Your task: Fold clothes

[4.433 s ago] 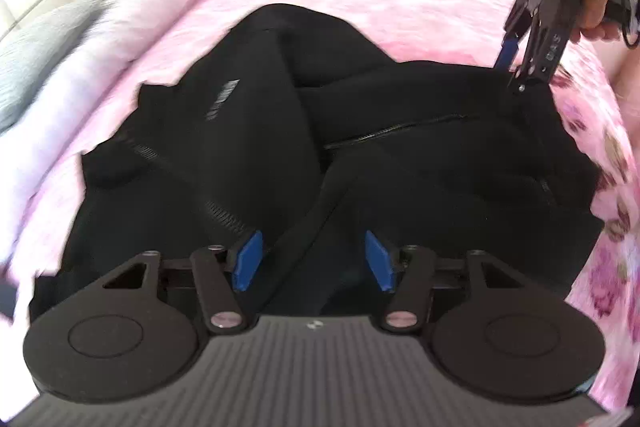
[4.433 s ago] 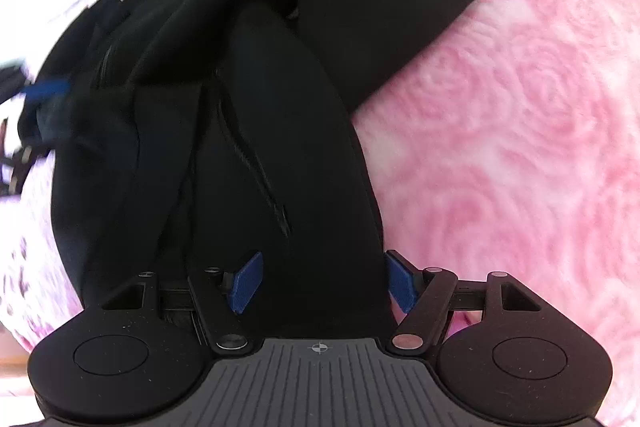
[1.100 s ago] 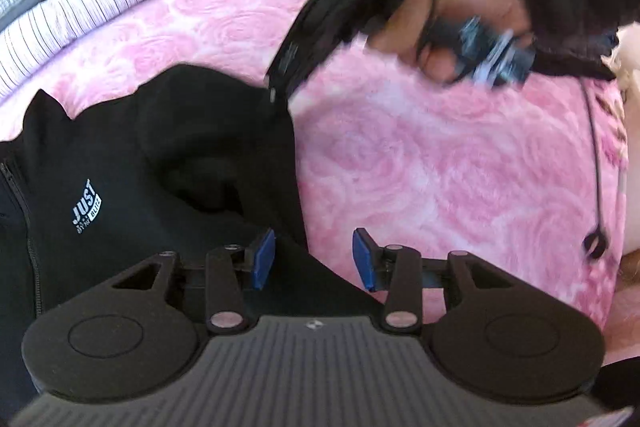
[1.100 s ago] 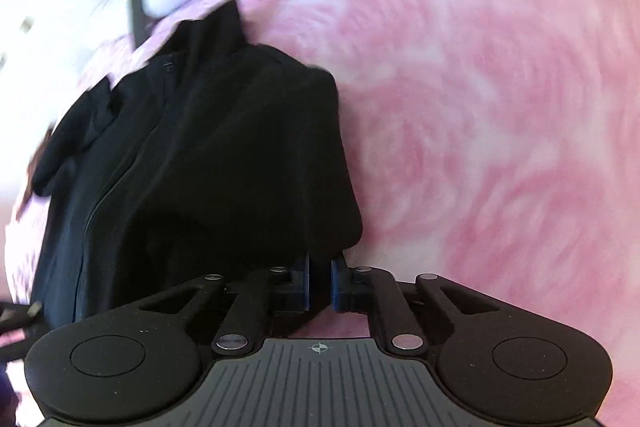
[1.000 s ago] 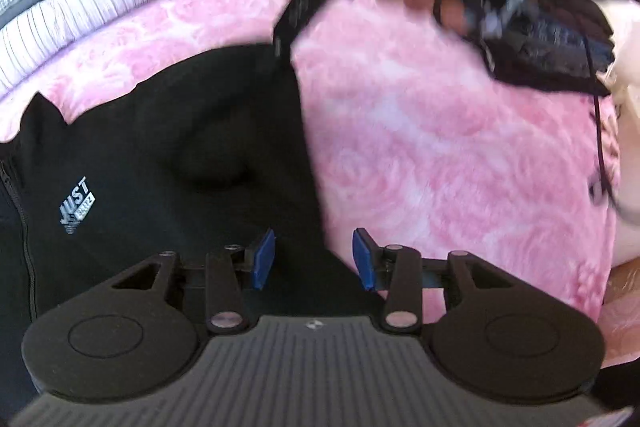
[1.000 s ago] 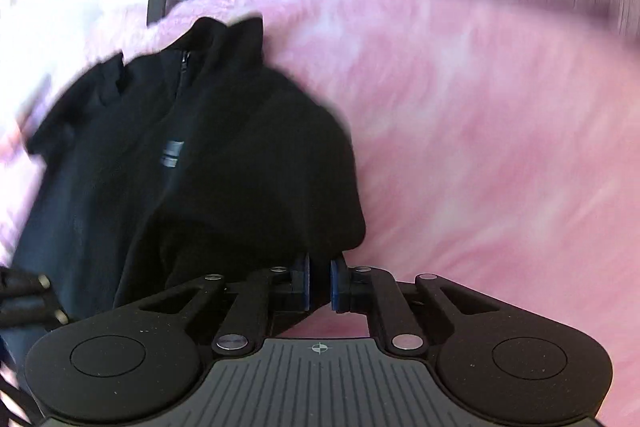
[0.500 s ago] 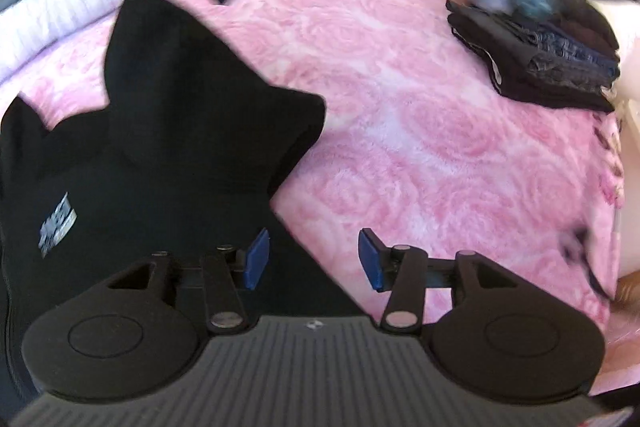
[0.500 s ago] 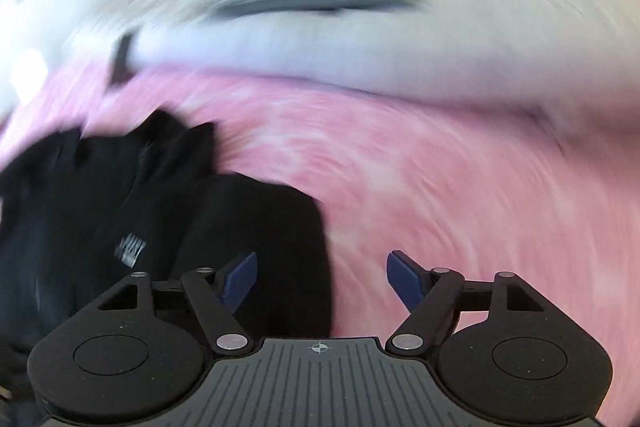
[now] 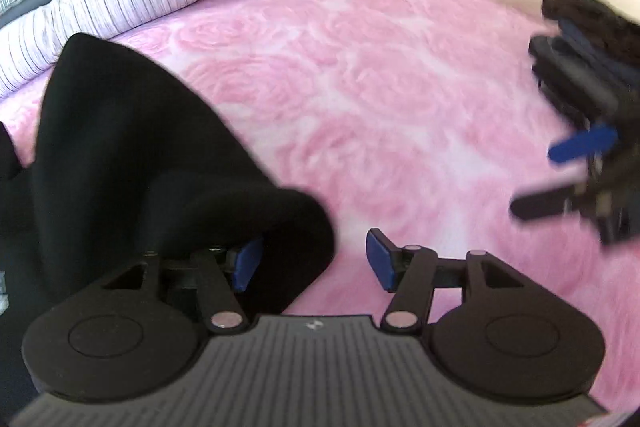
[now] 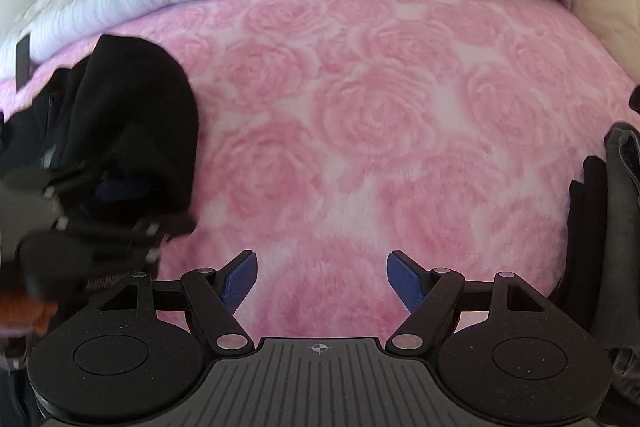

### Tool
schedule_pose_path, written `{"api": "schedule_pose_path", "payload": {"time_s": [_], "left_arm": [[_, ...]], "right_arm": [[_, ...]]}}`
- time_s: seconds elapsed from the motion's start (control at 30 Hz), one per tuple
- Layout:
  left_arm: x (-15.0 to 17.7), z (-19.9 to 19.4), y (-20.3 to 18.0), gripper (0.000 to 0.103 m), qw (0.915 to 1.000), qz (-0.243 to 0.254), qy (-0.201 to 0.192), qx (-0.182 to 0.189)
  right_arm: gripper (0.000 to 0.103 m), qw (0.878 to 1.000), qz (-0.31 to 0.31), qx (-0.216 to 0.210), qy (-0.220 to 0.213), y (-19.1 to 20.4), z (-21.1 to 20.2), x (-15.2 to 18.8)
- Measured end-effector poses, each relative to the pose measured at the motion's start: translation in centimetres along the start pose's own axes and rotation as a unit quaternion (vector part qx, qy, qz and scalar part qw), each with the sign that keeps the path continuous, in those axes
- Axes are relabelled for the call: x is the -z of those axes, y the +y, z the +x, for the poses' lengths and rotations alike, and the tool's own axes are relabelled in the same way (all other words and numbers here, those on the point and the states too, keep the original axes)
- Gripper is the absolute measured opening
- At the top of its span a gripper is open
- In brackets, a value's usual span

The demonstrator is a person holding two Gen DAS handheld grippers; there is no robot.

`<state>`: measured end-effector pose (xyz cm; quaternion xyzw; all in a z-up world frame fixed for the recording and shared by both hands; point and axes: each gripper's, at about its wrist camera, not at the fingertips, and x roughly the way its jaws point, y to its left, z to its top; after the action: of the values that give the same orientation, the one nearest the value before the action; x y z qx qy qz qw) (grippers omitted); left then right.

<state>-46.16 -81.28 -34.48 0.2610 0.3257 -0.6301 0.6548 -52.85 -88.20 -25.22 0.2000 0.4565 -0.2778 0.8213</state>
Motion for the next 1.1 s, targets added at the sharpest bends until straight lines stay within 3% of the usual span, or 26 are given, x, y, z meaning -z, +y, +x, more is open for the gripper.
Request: {"api": "schedule_pose_path", "payload": {"time_s": [0.07, 0.1, 0.13, 0.17, 0.2, 0.27, 0.3, 0.37, 0.4, 0.43, 0.53, 0.6, 0.63, 0.73, 0.83, 1.07, 1.1], "left_arm": [[-0.7, 0.9, 0.0, 0.054, 0.9998, -0.021, 0.005, -0.001], [-1.1, 1.4, 0.1, 0.038, 0.9994, -0.030, 0.013, -0.007], [-1.6, 1.1, 0.5, 0.009, 0.9985, -0.053, 0.013, -0.005], [-2.2, 0.8, 1.1, 0.003, 0.9967, -0.080, 0.012, -0.001], [-2.8, 0.5, 1.7, 0.004, 0.9942, -0.107, 0.010, 0.003], [-4.3, -2.0, 3.7, 0.003, 0.9793, -0.194, -0.020, 0.054], [-4.9, -3.4, 5.4, 0.004, 0.9600, -0.259, -0.037, 0.100], [-5.5, -6.0, 8.7, 0.004, 0.9038, -0.382, -0.072, 0.180], [-5.6, -7.3, 10.4, 0.004, 0.8722, -0.434, -0.090, 0.206], [-5.4, -8.2, 11.8, 0.004, 0.8473, -0.472, -0.101, 0.222], [-4.4, -9.7, 15.1, 0.003, 0.8071, -0.530, -0.117, 0.232], [-3.7, -10.3, 16.8, 0.003, 0.7875, -0.556, -0.116, 0.239], [-3.5, -10.6, 17.4, 0.002, 0.7835, -0.562, -0.117, 0.237], [-3.4, -11.8, 18.4, 0.002, 0.7842, -0.558, -0.120, 0.243], [-3.8, -13.0, 19.1, 0.002, 0.7961, -0.536, -0.126, 0.250], [-3.3, -14.9, 19.9, 0.002, 0.7958, -0.521, -0.142, 0.273], [-3.1, -15.2, 19.9, 0.002, 0.7960, -0.522, -0.141, 0.271]], "right_arm": [[0.075, 1.000, 0.000, -0.001, -0.004, -0.3, 0.0, 0.5], [0.075, 1.000, 0.000, -0.001, -0.006, -0.5, 0.0, 0.7], [0.075, 1.000, 0.001, -0.002, -0.008, -0.6, 0.0, 1.0], [0.075, 1.000, 0.001, -0.002, -0.010, -0.8, 0.0, 1.2], [0.075, 1.000, 0.001, -0.003, -0.012, -1.0, 0.0, 1.5], [0.075, 1.000, 0.001, -0.004, -0.015, -1.3, 0.0, 2.0], [0.075, 1.000, 0.001, -0.012, -0.018, -1.1, 0.0, 2.1], [0.075, 0.999, -0.010, -0.044, -0.028, 0.5, 0.1, 2.1], [0.075, 0.997, -0.016, -0.062, -0.035, 1.5, 0.0, 2.0], [0.075, 0.996, -0.023, -0.079, -0.044, 2.6, 0.0, 1.9], [0.075, 0.990, -0.036, -0.115, -0.070, 6.4, 0.2, 1.2], [0.075, 0.988, -0.036, -0.127, -0.076, 8.9, 0.8, 0.6], [0.075, 0.986, -0.033, -0.139, -0.080, 10.0, 1.3, 0.4], [0.075, 0.981, -0.016, -0.177, -0.082, 12.2, 2.5, -0.3], [0.075, 0.978, -0.001, -0.192, -0.076, 12.8, 3.4, -0.8], [0.074, 0.971, 0.036, -0.227, -0.061, 14.3, 5.7, -2.0], [0.056, 0.970, 0.042, -0.231, -0.059, 14.5, 6.0, -2.2]]}}
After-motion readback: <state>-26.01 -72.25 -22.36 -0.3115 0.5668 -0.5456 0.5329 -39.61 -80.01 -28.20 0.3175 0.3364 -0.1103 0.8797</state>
